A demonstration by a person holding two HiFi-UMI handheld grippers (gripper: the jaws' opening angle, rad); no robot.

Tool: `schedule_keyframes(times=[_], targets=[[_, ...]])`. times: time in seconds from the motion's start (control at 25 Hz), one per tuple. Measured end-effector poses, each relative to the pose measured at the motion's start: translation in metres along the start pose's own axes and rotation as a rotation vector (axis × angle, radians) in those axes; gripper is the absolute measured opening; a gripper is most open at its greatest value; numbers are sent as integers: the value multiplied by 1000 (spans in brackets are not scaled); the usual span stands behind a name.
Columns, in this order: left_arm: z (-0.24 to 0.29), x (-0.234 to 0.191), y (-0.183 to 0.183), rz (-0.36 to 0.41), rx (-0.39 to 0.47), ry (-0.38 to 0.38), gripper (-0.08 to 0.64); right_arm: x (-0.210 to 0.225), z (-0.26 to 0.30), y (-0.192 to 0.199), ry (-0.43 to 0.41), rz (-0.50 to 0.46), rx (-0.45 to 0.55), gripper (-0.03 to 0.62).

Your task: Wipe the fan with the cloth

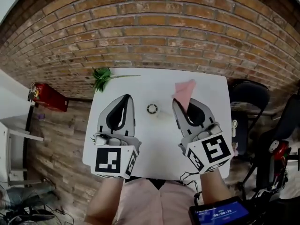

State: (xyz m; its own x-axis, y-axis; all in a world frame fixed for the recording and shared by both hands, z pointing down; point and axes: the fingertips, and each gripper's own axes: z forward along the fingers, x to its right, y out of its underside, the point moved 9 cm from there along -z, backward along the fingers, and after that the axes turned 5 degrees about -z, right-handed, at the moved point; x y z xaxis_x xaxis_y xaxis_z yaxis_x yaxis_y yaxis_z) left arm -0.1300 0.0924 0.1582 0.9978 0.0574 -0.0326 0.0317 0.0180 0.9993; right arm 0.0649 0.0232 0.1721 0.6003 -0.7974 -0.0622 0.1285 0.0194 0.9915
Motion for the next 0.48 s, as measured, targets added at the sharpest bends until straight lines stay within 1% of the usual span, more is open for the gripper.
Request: schedule_keyframes(times=[0.12,0.32,0.48], targets=[[-10,8,-13,39,31,-34,12,-1,-8,-15,35,-38,19,40],[-15,19,-25,57,63,-44,12,-6,-19,-20,37,-86,21,38],[-20,30,-30,35,87,-52,12,-7,-25,-17,36,-87,22,35]])
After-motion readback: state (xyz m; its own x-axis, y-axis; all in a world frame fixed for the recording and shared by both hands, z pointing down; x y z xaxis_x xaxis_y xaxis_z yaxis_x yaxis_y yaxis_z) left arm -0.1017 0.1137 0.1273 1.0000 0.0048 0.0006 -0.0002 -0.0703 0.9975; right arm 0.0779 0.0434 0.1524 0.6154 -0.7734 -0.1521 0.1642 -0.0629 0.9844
